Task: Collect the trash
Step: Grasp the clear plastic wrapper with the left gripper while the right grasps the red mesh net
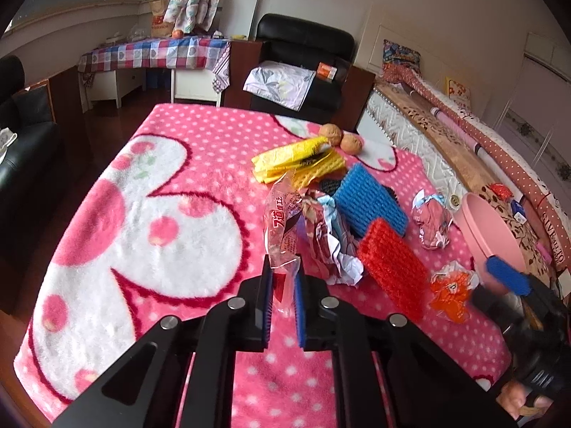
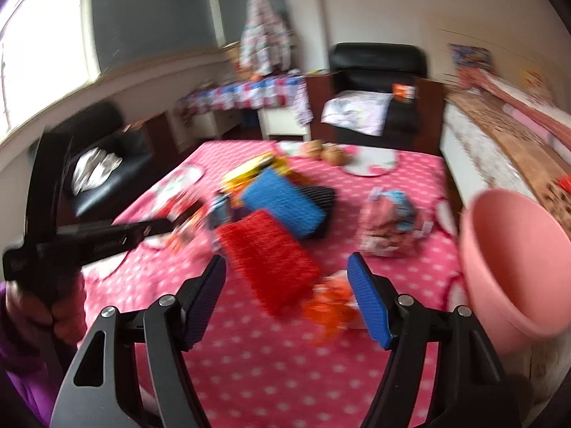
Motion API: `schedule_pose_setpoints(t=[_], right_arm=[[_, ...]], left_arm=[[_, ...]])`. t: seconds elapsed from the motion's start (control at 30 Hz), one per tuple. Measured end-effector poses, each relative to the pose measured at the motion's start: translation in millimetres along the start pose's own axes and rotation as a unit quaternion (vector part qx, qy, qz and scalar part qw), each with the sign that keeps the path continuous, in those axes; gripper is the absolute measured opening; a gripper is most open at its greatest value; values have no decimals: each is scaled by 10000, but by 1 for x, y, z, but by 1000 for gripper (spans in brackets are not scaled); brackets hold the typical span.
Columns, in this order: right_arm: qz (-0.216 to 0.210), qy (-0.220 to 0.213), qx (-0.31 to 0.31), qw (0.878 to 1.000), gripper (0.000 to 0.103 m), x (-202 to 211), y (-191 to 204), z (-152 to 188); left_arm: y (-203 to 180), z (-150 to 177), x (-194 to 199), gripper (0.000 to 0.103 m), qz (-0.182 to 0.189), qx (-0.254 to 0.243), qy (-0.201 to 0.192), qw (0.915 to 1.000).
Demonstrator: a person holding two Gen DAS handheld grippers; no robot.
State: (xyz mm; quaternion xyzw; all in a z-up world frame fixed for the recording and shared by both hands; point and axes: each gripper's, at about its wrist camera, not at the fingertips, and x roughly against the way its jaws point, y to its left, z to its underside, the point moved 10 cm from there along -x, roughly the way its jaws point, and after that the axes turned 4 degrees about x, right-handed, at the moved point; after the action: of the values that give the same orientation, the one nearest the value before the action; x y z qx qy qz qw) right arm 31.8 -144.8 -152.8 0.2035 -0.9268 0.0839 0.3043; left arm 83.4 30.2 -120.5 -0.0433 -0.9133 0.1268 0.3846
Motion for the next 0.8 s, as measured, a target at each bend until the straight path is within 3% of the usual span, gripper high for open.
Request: schedule_pose_setpoints(t=[0.3, 0.4, 0.47, 0.6, 0.8], right_arm=[[71, 784, 783, 9938, 52, -58, 33, 9], [118, 915, 767, 9928, 38, -67, 35, 11], [65, 953, 693, 9930, 23, -69, 36, 13], [-160, 839, 450, 9953, 13, -61, 31, 7], [-512, 305, -62, 9982, 12, -27, 20, -19]], left_arm=[[6, -11, 15, 9, 50, 37, -204, 9998], [12, -13, 18, 9, 54, 124, -225, 9997], [15, -13, 19, 9, 60, 163, -225, 9996], [17, -15, 21, 9, 108, 231, -247, 9994], [7, -23, 29, 9, 291, 240, -362, 9986]])
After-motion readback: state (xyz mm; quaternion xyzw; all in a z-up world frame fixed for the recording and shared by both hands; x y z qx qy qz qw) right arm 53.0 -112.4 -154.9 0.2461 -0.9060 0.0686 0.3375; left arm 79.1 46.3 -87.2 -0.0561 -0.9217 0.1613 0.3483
